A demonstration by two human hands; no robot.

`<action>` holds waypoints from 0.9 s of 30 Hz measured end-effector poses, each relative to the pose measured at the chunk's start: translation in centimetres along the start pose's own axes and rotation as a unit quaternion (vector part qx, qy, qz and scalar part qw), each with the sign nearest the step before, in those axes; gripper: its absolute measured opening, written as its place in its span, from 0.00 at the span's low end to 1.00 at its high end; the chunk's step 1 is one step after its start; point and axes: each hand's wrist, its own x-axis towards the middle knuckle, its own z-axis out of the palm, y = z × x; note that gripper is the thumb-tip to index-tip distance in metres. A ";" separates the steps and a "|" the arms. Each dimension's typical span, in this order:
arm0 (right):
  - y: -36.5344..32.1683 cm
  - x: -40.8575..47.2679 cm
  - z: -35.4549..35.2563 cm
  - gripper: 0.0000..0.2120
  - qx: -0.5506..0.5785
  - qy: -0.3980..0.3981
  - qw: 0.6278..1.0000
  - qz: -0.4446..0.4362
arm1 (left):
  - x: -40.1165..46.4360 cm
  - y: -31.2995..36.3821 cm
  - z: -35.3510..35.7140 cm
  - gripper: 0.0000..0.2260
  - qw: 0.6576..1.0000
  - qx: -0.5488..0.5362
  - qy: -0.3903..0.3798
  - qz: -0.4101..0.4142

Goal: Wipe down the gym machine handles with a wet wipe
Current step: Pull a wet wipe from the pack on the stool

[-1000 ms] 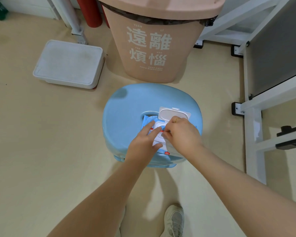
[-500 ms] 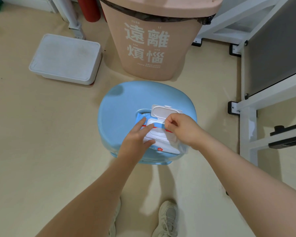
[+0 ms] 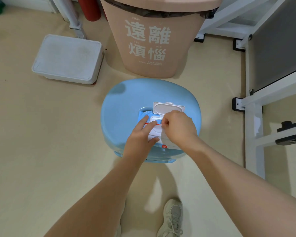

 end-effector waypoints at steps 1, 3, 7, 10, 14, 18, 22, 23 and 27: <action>0.3 0.0 -0.2 0.08 0.054 0.001 0.998 0.014 | 0.0 0.0 -0.1 0.24 1.000 -0.003 0.001 0.000; 0.9 0.1 -0.6 0.07 0.150 -0.009 0.988 0.035 | 0.2 0.1 -0.3 0.24 1.000 -0.013 0.000 -0.004; 1.8 -0.2 -2.2 0.10 0.280 -0.048 0.958 0.049 | 0.2 0.0 -0.4 0.23 1.000 -0.018 0.009 -0.014; 2.8 -1.1 -3.2 0.11 0.450 -0.103 0.885 0.066 | 0.2 -0.4 -0.8 0.23 1.000 -0.008 0.016 -0.018; 3.3 -2.5 -4.1 0.10 0.663 -0.131 0.732 0.084 | 0.0 0.1 -1.0 0.20 0.999 0.014 -0.014 -0.035; 2.7 -3.0 -6.1 0.11 0.678 -0.046 0.724 0.118 | -0.1 1.2 -1.3 0.21 0.996 0.022 -0.025 -0.084; 3.1 -3.6 -7.0 0.10 0.684 -0.028 0.716 0.137 | 1.1 3.4 -3.0 0.29 0.998 -0.014 0.058 0.017; 3.4 -3.6 -7.3 0.10 0.702 -0.026 0.696 0.146 | 1.7 4.0 -3.5 0.34 0.997 -0.011 0.062 0.041; 3.7 -4.1 -8.2 0.13 0.752 -0.034 0.631 0.187 | 4.1 5.6 -4.1 0.42 0.981 0.169 -0.043 0.086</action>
